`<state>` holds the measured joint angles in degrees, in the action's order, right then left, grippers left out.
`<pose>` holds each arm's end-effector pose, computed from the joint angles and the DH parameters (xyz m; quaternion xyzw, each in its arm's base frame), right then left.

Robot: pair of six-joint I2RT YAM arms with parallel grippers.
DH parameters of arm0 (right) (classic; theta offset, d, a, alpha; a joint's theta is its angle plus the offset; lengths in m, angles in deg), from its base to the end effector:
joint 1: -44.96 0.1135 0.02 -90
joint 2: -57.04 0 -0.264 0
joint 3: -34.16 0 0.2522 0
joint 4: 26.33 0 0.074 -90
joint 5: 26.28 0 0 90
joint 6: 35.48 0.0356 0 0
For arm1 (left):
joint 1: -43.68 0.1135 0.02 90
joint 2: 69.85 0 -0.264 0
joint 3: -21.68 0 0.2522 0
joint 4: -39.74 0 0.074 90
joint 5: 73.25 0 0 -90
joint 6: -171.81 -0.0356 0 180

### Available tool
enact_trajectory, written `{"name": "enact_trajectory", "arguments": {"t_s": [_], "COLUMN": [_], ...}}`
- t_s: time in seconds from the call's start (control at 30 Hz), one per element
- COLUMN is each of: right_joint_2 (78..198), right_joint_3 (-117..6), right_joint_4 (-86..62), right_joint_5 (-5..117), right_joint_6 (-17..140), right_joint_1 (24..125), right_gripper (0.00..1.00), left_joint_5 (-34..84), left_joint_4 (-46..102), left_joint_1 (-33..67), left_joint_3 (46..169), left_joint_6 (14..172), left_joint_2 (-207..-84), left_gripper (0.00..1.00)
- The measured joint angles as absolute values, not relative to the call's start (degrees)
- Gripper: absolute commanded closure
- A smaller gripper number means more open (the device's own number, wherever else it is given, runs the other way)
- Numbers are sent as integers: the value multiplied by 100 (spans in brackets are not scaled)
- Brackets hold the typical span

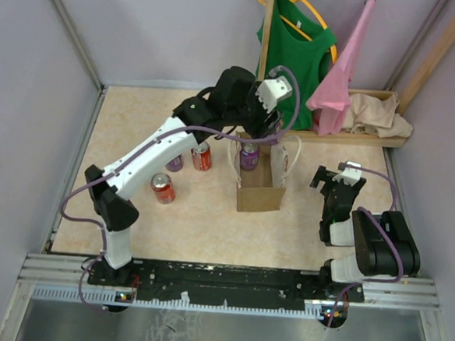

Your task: Take the beverage out of the canvas bag

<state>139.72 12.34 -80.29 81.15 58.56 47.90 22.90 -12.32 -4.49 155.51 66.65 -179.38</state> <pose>0.2166 0.0004 0.1421 0.1076 0.7387 -0.0733 0.6613 0.2872 -0.3266 0.4151 0.4724 0.7130 -0.1907 0.4818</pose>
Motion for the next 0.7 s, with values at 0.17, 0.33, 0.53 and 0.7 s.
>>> {"name": "enact_trajectory", "arguments": {"t_s": [0.17, 0.33, 0.53, 0.7], "right_joint_2": [13972, 13972, 13972, 13972], "right_joint_3": [1234, 1234, 1234, 1234], "right_joint_4": [-8031, -8031, -8029, -8029], "right_joint_5": [8115, 8115, 8115, 8115], "right_joint_6": [5856, 5856, 5856, 5856], "right_joint_1": [4790, 4790, 4790, 4790], "right_gripper": [1, 1, 1, 1], "left_joint_5": [1796, 988, -134, -584], "left_joint_4": [-1228, -1306, -1387, -1475], "left_joint_1": [-451, -455, -392, -164], "left_joint_3": [15553, 15523, 14985, 14014], "left_joint_6": [6680, 6700, 6783, 7181], "left_joint_2": [-17333, -16852, -16137, -15422], "left_gripper": [100, 100, 100, 100]}}
